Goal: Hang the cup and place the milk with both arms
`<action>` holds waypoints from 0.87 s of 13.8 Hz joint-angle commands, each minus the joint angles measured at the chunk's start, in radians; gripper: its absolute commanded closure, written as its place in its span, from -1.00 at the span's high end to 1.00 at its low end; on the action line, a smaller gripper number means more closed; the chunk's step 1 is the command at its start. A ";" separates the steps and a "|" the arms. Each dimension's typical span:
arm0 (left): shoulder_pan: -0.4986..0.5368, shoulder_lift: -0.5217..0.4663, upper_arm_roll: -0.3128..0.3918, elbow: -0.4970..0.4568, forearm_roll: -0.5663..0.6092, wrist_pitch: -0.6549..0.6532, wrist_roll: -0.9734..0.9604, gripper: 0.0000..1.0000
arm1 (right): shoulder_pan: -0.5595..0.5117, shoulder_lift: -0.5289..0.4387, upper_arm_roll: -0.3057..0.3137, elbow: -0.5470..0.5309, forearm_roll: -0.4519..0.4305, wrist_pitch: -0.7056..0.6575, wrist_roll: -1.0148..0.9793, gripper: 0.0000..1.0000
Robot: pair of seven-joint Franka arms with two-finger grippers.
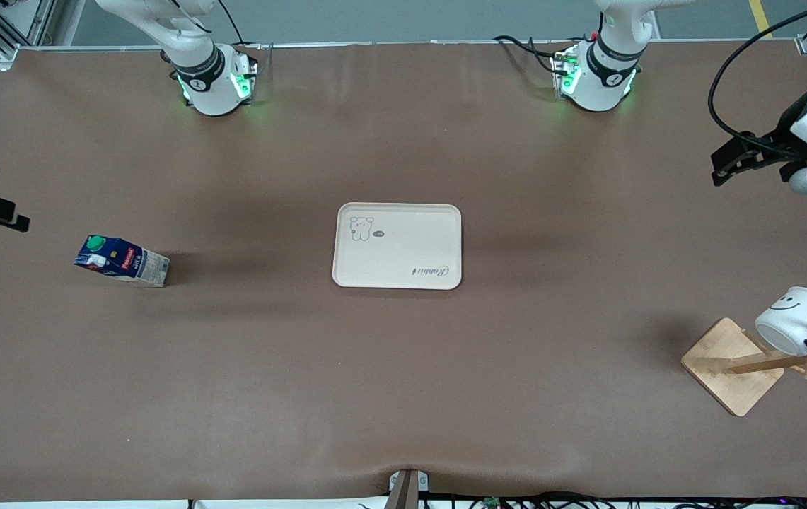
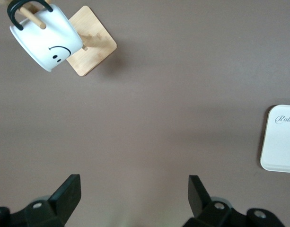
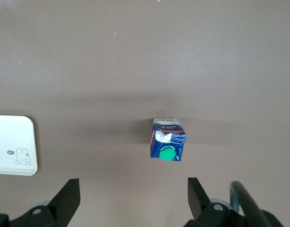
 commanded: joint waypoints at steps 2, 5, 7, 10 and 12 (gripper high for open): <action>-0.117 -0.083 0.136 -0.094 -0.026 0.043 -0.006 1.00 | 0.006 -0.103 0.007 -0.111 -0.033 0.041 0.015 1.00; -0.057 -0.097 0.079 -0.104 -0.050 0.043 0.004 1.00 | 0.006 -0.171 0.009 -0.215 -0.033 0.052 0.015 1.00; -0.057 -0.105 0.073 -0.104 -0.053 0.049 0.004 1.00 | 0.015 -0.185 0.010 -0.225 -0.034 0.046 0.013 1.00; -0.057 -0.093 0.068 -0.082 -0.053 0.049 0.014 1.00 | 0.032 -0.180 0.010 -0.204 -0.060 0.027 0.013 1.00; -0.056 -0.080 0.070 -0.073 -0.053 0.049 0.016 1.00 | 0.037 -0.177 0.010 -0.148 -0.112 0.027 0.007 1.00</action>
